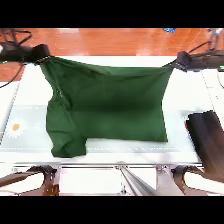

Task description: Fold the shirts.

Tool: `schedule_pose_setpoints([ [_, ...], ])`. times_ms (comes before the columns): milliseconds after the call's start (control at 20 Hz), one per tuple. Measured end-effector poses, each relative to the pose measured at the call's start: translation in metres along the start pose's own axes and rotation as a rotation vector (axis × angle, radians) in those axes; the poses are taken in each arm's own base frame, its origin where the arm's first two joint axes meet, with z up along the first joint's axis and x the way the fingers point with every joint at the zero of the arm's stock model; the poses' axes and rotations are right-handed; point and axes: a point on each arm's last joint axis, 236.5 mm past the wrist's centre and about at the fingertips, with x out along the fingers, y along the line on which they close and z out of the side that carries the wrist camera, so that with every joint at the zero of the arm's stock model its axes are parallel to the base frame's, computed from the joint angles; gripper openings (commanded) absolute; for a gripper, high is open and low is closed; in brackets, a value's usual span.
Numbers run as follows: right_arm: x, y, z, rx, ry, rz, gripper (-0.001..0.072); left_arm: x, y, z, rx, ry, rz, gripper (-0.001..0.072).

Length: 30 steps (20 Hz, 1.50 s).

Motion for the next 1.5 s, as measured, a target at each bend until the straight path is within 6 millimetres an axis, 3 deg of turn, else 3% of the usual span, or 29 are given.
schedule_pose_setpoints([
  [200, 0.056, -0.036, 0.023, 0.091, 0.031, -0.009, 0.0023, 0.068, 0.03, 0.001, -0.129, 0.084, 0.024, 0.0021],
  [350, 0.072, -0.047, 0.024, 0.117, 0.068, -0.005, 0.0023, 0.09, 0.044, -0.021, -0.173, 0.207, 0.036, 0.0021],
  [550, 0.076, -0.057, -0.001, 0.11, 0.189, -0.012, 0.0023, 0.089, 0.055, -0.071, -0.093, 0.432, 0.037, 0.0021],
  [750, 0.086, -0.068, -0.055, 0.106, 0.36, -0.045, 0.0023, 0.081, 0.068, -0.133, -0.064, 0.657, 0.043, 0.0021],
  [900, 0.091, -0.076, -0.091, 0.119, 0.457, -0.064, 0.0023, 0.074, 0.077, -0.156, -0.07, 0.744, 0.046, 0.0021],
  [1050, 0.092, -0.082, -0.108, 0.125, 0.503, -0.08, 0.0023, 0.068, 0.081, -0.166, -0.076, 0.79, 0.045, 0.0024],
  [1100, 0.092, -0.083, -0.111, 0.125, 0.511, -0.084, 0.0033, 0.066, 0.081, -0.17, -0.078, 0.806, 0.044, 0.0093],
  [1150, 0.093, -0.084, -0.114, 0.126, 0.519, -0.085, 0.019, 0.066, 0.082, -0.171, -0.078, 0.811, 0.045, 0.0337],
  [1200, 0.093, -0.084, -0.116, 0.126, 0.525, -0.089, 0.0423, 0.065, 0.083, -0.172, -0.079, 0.818, 0.046, 0.0505],
  [1350, 0.092, -0.085, -0.12, 0.143, 0.537, -0.095, 0.0411, 0.059, 0.083, -0.178, -0.093, 0.851, 0.047, 0.051],
  [1500, 0.072, -0.096, -0.115, 0.175, 0.532, -0.116, 0.0411, 0.04, 0.088, -0.176, -0.112, 0.869, 0.058, 0.051],
])
